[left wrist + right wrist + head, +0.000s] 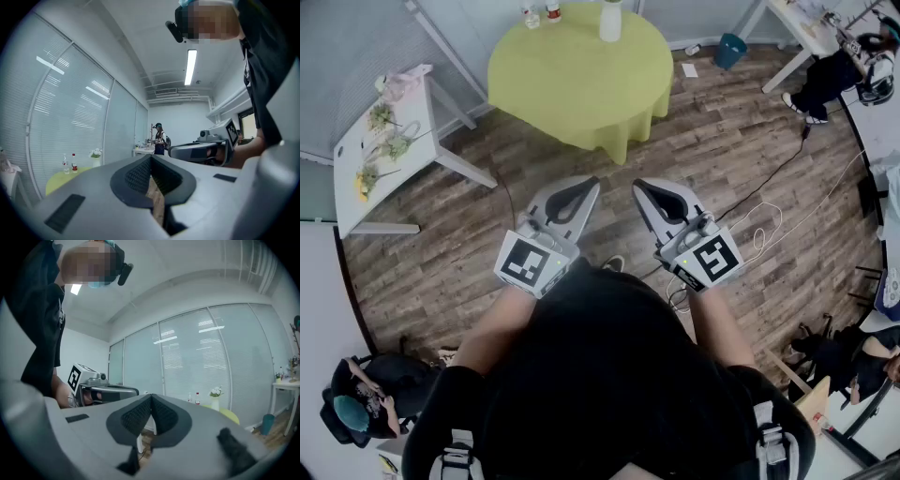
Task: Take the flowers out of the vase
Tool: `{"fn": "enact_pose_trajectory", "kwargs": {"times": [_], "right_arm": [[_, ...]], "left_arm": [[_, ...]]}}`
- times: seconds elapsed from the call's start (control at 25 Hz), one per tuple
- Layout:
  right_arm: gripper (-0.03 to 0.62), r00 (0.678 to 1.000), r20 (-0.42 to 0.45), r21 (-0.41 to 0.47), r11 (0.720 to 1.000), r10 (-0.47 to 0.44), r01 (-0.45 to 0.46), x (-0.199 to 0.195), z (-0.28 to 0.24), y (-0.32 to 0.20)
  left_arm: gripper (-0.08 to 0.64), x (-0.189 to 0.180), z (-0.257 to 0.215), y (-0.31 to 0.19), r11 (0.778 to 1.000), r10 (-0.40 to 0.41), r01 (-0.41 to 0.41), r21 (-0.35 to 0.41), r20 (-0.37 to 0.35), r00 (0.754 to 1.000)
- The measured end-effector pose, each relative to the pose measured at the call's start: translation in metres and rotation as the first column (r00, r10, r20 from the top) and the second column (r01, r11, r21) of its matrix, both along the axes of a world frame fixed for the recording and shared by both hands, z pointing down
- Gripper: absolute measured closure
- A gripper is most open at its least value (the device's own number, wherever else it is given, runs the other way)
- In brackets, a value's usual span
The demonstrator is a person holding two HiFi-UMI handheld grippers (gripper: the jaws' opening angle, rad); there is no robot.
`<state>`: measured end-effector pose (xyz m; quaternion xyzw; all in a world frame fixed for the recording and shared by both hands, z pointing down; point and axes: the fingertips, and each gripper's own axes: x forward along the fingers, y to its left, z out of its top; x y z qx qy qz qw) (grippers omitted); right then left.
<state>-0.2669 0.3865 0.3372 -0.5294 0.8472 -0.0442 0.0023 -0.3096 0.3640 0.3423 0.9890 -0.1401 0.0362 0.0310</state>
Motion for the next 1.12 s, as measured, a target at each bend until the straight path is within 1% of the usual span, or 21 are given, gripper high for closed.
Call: {"fn": "enact_pose_trajectory", "kwargs": {"times": [0.28,0.44,0.6,0.84,0.96,1.12], "right_arm": [[0.574,1.0,-0.005,0.013,1.0,-0.023,0.023,0.003,0.002,0.004],[0.574,1.0,-0.018,0.013,1.0,-0.018,0.018,0.006,0.001,0.005],[0.574,0.999,-0.018,0.011,0.999,-0.041,0.041,0.009,-0.004,0.012],[0.574,0.999,-0.017,0.012,0.999,-0.031,0.031,0.015,-0.006,0.018],[0.574,1.0,-0.017,0.017,1.0,-0.021,0.022,0.021,-0.009,0.014],[0.574,1.0,-0.005,0.011,1.0,-0.006,0.006,0.029,-0.007,-0.004]], "left_arm": [[0.548,0.003,0.001,0.004,1.0,-0.003,0.003,0.002,-0.003,1.0],[0.548,0.007,0.0,0.006,1.0,-0.006,0.006,0.008,0.002,1.0],[0.548,0.015,-0.005,0.013,1.0,0.008,-0.008,0.012,0.003,1.0],[0.548,0.023,-0.009,0.017,1.0,0.021,-0.021,0.022,-0.012,1.0],[0.548,0.03,-0.01,0.012,0.999,0.03,-0.03,0.019,-0.011,1.0],[0.548,0.036,-0.008,-0.006,0.999,0.036,-0.036,0.013,-0.003,0.999]]}}
